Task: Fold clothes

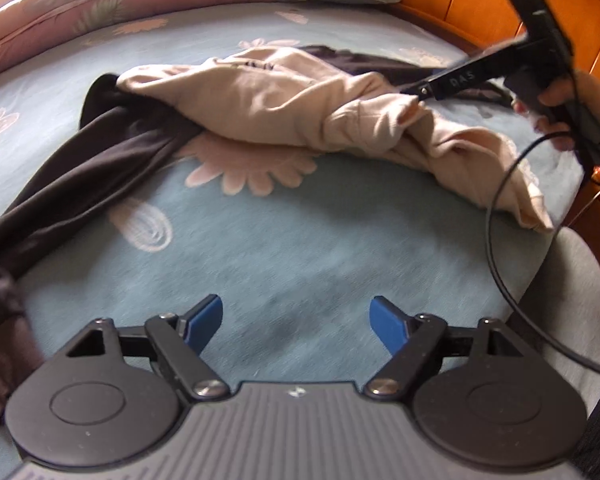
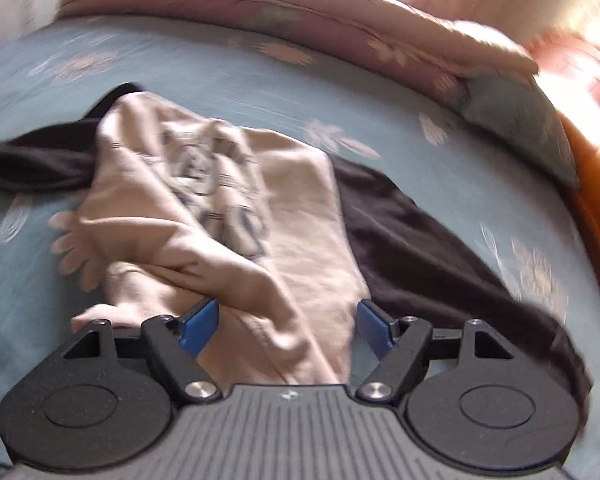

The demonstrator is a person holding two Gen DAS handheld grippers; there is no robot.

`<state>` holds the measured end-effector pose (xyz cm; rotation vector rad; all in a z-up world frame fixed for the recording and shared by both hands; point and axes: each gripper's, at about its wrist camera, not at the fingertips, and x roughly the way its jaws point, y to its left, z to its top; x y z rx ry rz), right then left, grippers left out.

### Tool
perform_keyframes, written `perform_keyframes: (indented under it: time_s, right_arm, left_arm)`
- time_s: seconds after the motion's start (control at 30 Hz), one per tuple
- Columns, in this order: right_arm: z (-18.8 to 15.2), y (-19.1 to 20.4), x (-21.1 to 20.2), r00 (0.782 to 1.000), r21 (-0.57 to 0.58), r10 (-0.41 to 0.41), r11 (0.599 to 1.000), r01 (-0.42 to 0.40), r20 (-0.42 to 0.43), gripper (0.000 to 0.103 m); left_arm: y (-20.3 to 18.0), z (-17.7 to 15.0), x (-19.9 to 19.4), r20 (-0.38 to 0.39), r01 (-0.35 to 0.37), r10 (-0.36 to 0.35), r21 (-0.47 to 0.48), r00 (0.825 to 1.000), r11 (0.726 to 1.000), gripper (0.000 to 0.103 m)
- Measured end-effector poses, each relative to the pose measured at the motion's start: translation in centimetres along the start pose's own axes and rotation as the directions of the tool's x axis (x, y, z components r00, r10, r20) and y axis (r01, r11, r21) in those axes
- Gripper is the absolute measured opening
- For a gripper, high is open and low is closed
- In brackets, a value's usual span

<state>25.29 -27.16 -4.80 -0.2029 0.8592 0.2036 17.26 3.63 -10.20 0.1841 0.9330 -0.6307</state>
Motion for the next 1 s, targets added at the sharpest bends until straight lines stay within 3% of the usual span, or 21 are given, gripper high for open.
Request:
perform_keyframes:
  time_s: [0.17,0.2,0.37,0.43,0.5,0.6,0.73,0.83,0.97,1.0]
  right_arm:
    - [0.2,-5.8,0.0,1.0,0.194,0.015,0.981,-0.015,0.003,0.08]
    - [-0.1,-5.7,-0.5,1.0,0.186,0.023,0.982,-0.024,0.011,0.08]
    - [-1.8,-2.5,-3.5,0.995,0.026,0.079,0.996,-0.081,0.063,0.08]
    - [-2.3,0.0,-4.0,0.993,-0.12,0.088,0.99,-0.078,0.076,0.08]
    - [-2.7,2.8,-3.9,0.994,-0.297,0.069,0.954,-0.04,0.087,0.08]
    - [-3.9,6.6,-2.7,0.993,-0.54,0.011,0.84,0.055,0.118,0.08]
    - [-6.2,10.7,-0.1,0.973,-0.779,-0.082,0.587,0.221,0.214,0.079]
    - [-7.4,12.4,1.5,0.943,-0.851,-0.116,0.406,0.332,0.312,0.078]
    - [-7.8,13.0,3.2,0.902,-0.874,-0.153,0.226,0.43,0.404,0.078]
    - [-7.8,12.9,3.4,0.894,-0.871,-0.158,0.209,0.445,0.419,0.078]
  left_arm:
    - [-0.4,1.5,0.3,0.038,0.053,-0.051,-0.046,0.998,0.998,0.08]
    - [-0.5,1.8,0.4,0.039,0.065,-0.063,-0.057,0.997,0.996,0.08]
    - [-1.7,3.0,1.1,0.021,0.068,-0.067,-0.044,0.998,0.997,0.08]
    - [-2.3,3.2,1.2,0.014,0.073,-0.073,-0.032,0.997,0.997,0.08]
    - [-2.5,3.1,1.2,0.007,0.068,-0.068,-0.023,0.998,0.997,0.08]
    - [-2.4,2.8,1.1,-0.004,0.055,-0.055,-0.022,0.998,0.998,0.08]
    - [-1.3,2.5,0.7,-0.006,0.041,-0.041,-0.046,0.999,0.998,0.08]
    - [-0.5,2.3,0.7,-0.006,0.038,-0.038,-0.059,0.999,0.998,0.08]
    - [0.3,2.1,0.7,-0.004,0.04,-0.04,-0.07,0.999,0.997,0.08]
    - [0.5,2.0,0.7,-0.004,0.042,-0.042,-0.072,0.999,0.997,0.08]
